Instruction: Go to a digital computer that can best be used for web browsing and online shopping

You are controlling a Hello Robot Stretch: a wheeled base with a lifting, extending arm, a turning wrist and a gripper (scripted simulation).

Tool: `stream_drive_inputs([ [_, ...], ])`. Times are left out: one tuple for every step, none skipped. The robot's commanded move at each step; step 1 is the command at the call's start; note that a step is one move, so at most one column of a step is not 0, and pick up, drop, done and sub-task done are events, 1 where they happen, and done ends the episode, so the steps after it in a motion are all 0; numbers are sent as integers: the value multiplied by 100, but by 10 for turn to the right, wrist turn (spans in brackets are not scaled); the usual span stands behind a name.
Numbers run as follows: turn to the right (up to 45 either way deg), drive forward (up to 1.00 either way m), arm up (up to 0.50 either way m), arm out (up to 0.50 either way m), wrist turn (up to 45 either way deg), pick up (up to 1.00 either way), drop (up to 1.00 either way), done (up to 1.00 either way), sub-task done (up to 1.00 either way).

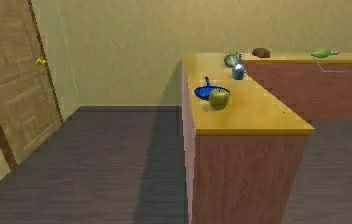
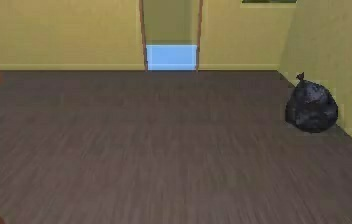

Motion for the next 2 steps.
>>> stream_drive_inputs([
  [450, 0, 0, 0, 0, 0, 0, 0, 0],
  [450, 0, 0, 0, 0, 0, 0, 0, 0],
])
